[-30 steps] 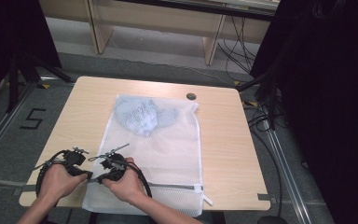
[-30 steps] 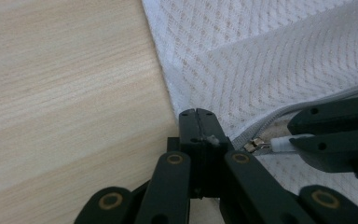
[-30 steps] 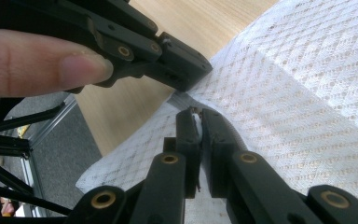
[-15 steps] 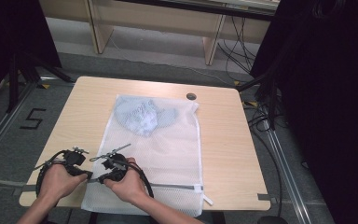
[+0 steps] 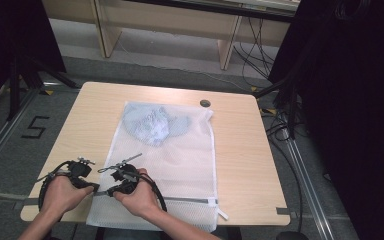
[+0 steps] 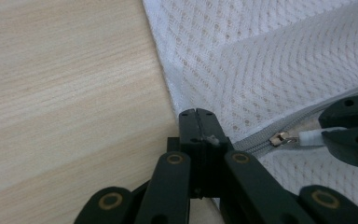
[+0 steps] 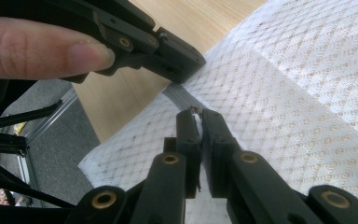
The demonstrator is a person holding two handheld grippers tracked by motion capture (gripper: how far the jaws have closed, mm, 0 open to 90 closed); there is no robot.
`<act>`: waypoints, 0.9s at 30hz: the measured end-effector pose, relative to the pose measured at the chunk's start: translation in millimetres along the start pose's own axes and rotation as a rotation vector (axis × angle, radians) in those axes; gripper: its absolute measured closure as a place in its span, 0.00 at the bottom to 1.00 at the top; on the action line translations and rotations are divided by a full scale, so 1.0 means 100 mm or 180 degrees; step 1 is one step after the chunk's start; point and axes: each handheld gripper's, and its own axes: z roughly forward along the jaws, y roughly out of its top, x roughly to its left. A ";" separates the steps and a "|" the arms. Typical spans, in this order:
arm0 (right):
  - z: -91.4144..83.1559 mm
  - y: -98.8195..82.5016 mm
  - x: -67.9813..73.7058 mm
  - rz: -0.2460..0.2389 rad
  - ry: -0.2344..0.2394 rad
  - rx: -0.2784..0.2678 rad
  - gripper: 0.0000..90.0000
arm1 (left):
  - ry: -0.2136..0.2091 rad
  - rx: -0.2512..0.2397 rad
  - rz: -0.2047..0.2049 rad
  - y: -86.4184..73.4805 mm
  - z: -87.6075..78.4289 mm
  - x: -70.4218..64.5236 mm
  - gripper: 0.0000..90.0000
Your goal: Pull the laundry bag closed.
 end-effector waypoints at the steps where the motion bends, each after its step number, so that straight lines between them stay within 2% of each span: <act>1: 0.00 0.00 0.00 0.0016 0.0003 0.0001 0.97 | 0.0006 0.0000 0.0000 0.00 0.00 0.00 1.00; 4: -0.01 0.00 -0.01 -0.0022 -0.0012 -0.0004 0.97 | 0.0016 -0.0055 -0.0071 0.00 0.02 -0.02 1.00; 7: -0.02 -0.01 -0.01 -0.0008 -0.0013 -0.0002 0.97 | -0.0003 -0.0004 0.0000 0.00 0.00 0.00 1.00; 23: -0.08 -0.04 -0.02 0.0005 -0.0039 0.0008 0.97 | 0.0006 -0.0005 -0.0003 0.00 0.00 0.00 1.00; 27: -0.09 -0.05 -0.03 -0.0038 -0.0026 -0.0012 0.97 | -0.0005 -0.0004 -0.0002 0.00 0.00 0.00 1.00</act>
